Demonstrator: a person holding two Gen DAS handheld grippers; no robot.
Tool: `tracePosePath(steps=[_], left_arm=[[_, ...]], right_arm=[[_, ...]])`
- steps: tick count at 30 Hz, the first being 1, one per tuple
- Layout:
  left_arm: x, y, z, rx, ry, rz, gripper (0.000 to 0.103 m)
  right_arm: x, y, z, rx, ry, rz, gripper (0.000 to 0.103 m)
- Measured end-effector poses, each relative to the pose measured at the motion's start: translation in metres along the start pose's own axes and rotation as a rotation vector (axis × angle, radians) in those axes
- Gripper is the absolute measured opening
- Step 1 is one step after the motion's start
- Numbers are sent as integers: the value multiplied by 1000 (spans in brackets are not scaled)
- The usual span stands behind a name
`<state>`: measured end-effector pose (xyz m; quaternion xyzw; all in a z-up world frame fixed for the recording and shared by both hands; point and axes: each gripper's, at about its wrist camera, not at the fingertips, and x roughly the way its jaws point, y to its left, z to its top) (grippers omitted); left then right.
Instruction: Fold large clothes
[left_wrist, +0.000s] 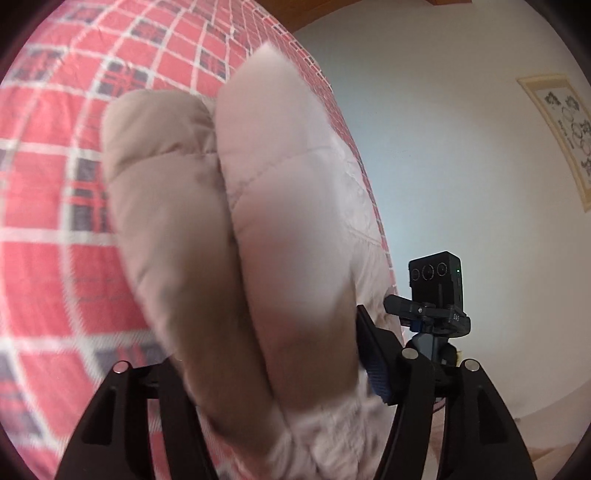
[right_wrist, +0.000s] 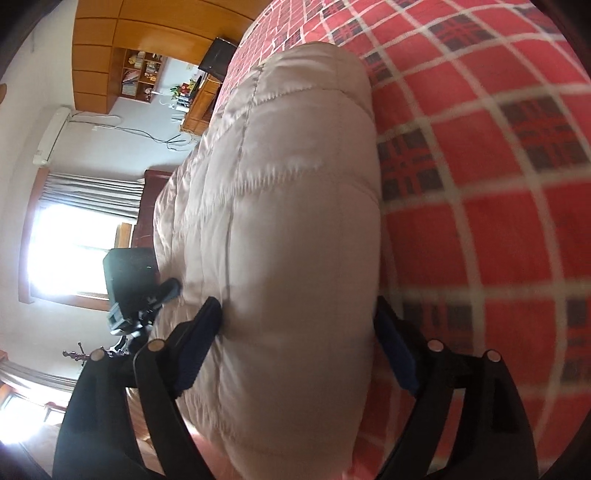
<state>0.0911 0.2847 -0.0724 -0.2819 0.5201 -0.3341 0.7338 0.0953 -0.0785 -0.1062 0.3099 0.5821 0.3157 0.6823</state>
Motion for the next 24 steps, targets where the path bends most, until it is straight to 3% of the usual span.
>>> tracePosePath(steps=[3, 7, 12, 15, 17, 20, 24], left_arm=[[-7, 1, 12, 18, -23, 38, 63], [-43, -6, -4, 18, -90, 87, 63], [-82, -16, -24, 8, -135, 64, 66], [-81, -32, -30, 48, -111, 82, 67], [-69, -37, -33, 51, -84, 99, 67], [-57, -51, -50, 61, -45, 177, 65], [-42, -48, -59, 70, -31, 196, 65]], right_arm=[[-6, -2, -24, 14, 13, 18, 86], [-8, -9, -51, 52, 23, 61, 87], [2, -15, -70, 77, 28, 95, 88], [4, -10, -67, 66, 25, 87, 79], [1, -4, -66, 40, 24, 59, 67], [-6, 4, -65, 34, 13, 48, 52], [-19, 15, -64, 0, -3, 10, 48]])
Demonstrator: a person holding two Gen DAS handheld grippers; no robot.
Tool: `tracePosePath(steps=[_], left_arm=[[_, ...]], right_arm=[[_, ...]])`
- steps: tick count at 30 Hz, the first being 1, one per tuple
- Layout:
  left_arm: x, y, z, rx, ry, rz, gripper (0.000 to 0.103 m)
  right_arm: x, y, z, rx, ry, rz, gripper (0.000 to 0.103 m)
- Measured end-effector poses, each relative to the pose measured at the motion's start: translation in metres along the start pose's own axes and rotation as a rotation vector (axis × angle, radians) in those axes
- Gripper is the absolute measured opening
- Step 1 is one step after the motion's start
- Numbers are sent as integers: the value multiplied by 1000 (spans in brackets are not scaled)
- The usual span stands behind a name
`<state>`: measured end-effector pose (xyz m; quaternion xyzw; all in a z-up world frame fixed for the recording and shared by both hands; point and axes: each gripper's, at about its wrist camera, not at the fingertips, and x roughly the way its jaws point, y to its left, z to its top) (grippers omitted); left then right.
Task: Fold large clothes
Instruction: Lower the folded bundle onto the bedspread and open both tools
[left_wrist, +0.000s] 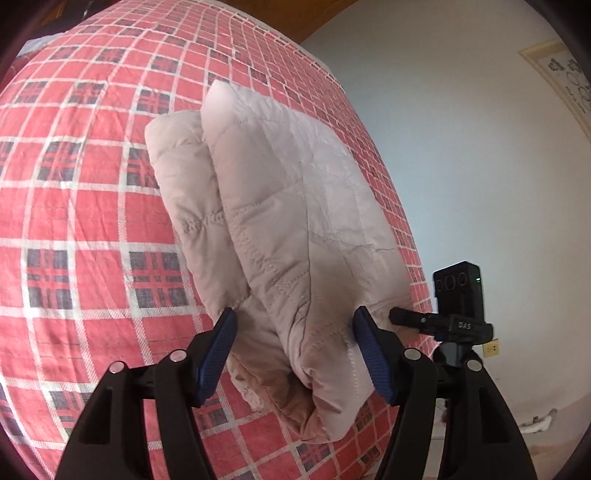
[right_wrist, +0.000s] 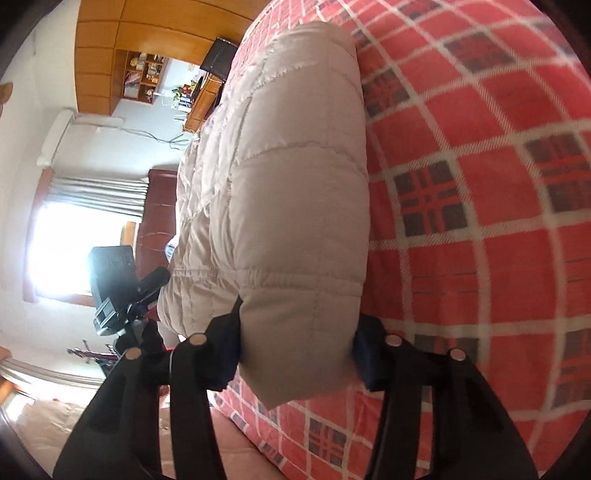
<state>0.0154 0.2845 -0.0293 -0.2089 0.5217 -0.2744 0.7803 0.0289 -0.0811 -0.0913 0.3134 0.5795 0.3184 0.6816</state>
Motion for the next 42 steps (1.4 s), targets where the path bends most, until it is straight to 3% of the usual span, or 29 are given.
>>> tracePosePath(steps=[4, 10, 14, 23, 25, 30, 37, 42], left_arm=[[15, -3, -2, 43, 13, 65, 65], [41, -9, -4, 61, 49, 98, 66], [46, -16, -4, 48, 41, 117, 66], [31, -21, -13, -6, 14, 171, 67], [26, -25, -14, -8, 6, 198, 68], [13, -45, -15, 13, -20, 315, 74], [-3, -75, -20, 58, -43, 438, 82], [-11, -85, -24, 70, -58, 502, 85]], right_arm=[[9, 1, -7, -19, 24, -46, 48], [22, -7, -6, 0, 30, -46, 49], [18, 0, -5, -22, 28, -87, 59], [-7, 33, -15, -97, -49, -278, 84], [-13, 44, -16, -108, -73, -362, 90], [-15, 68, -21, -141, -98, -562, 92], [-14, 103, -33, -199, -121, -660, 92], [-18, 119, -39, -230, -138, -662, 92]])
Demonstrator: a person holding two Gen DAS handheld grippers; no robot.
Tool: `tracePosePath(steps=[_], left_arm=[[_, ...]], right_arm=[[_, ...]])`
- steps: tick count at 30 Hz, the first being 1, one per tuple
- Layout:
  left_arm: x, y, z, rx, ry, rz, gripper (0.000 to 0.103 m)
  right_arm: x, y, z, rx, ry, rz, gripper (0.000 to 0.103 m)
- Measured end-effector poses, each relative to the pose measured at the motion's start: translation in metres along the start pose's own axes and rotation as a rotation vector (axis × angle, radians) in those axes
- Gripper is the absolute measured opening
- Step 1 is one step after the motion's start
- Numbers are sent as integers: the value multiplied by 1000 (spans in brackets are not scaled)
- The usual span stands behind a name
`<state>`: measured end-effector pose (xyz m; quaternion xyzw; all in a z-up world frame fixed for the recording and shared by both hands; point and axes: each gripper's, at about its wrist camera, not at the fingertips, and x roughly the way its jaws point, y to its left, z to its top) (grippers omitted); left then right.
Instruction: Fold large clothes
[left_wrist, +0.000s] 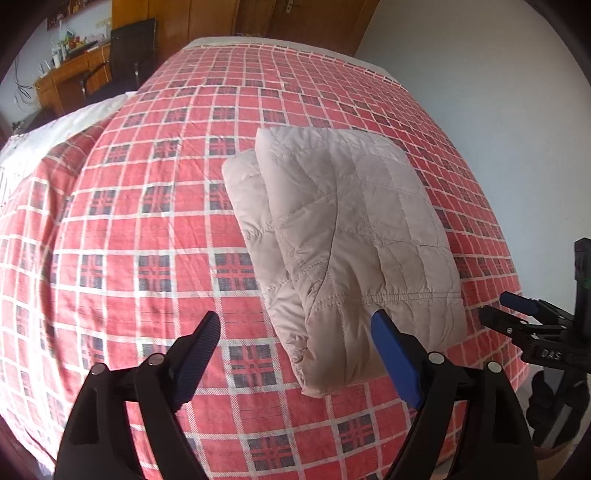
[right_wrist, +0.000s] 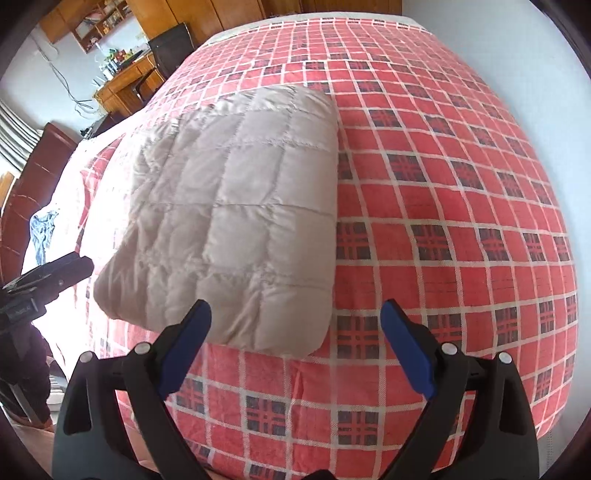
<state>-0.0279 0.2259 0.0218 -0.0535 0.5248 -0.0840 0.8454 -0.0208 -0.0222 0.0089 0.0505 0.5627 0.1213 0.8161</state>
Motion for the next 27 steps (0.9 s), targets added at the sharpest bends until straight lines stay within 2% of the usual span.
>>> tracePosePath(steps=[6, 13, 20, 27], left_arm=[[-9, -3, -5, 2, 3, 48, 86], [-15, -6, -13, 6, 9, 54, 86], [-28, -12, -17, 35, -17, 119, 87], [-33, -15, -21, 40, -27, 161, 88]], right_arm=[[-13, 9, -1, -10, -15, 8, 94], [-20, 14, -4, -7, -23, -2, 96], [-22, 20, -8, -17, -19, -55, 97], [-27, 27, -10, -23, -32, -52, 97]])
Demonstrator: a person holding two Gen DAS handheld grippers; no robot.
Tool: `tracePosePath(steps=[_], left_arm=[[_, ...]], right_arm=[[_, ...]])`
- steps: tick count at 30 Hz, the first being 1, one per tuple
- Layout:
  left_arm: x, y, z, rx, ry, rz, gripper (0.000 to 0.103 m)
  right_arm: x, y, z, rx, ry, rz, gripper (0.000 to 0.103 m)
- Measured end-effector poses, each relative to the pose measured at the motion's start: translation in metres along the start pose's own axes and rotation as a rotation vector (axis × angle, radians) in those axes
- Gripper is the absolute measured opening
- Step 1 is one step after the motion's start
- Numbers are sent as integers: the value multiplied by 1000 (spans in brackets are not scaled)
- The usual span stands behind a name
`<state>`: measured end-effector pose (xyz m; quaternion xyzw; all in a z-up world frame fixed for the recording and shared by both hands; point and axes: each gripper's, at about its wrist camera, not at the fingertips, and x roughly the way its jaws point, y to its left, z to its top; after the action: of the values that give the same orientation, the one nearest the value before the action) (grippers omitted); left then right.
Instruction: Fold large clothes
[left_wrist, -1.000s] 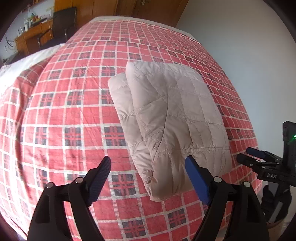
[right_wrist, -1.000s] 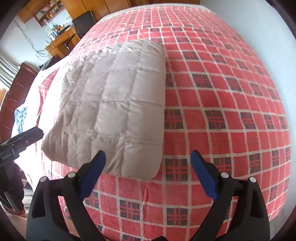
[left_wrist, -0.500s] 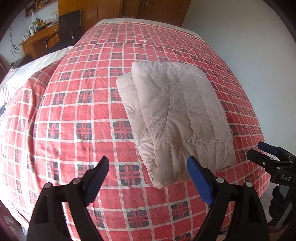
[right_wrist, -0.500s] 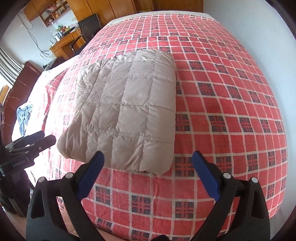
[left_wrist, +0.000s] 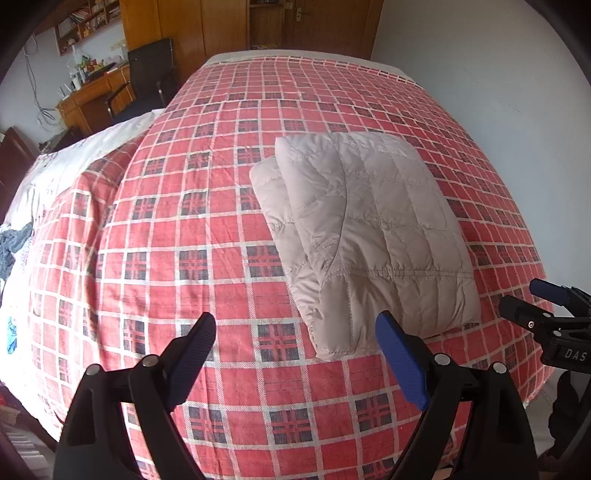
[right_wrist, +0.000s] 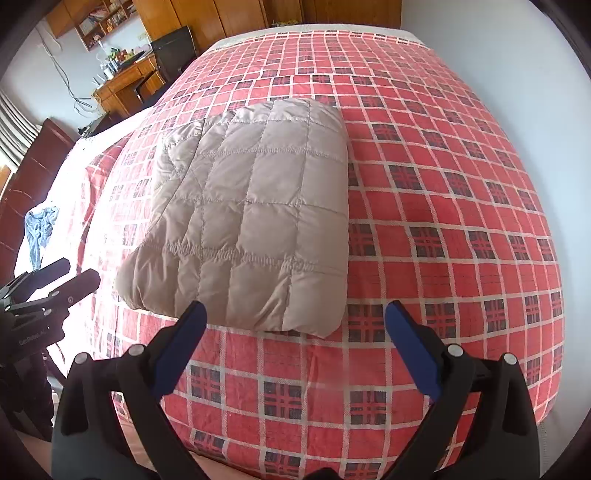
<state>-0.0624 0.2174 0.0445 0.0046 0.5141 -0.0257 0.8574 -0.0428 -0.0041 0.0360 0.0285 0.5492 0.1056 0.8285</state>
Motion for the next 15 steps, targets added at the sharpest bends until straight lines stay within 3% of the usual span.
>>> tracePosePath(steps=[15], left_arm=[[2, 1, -4, -5, 20, 20, 88]], right_arm=[[-2, 5, 0, -20, 11, 11, 98]])
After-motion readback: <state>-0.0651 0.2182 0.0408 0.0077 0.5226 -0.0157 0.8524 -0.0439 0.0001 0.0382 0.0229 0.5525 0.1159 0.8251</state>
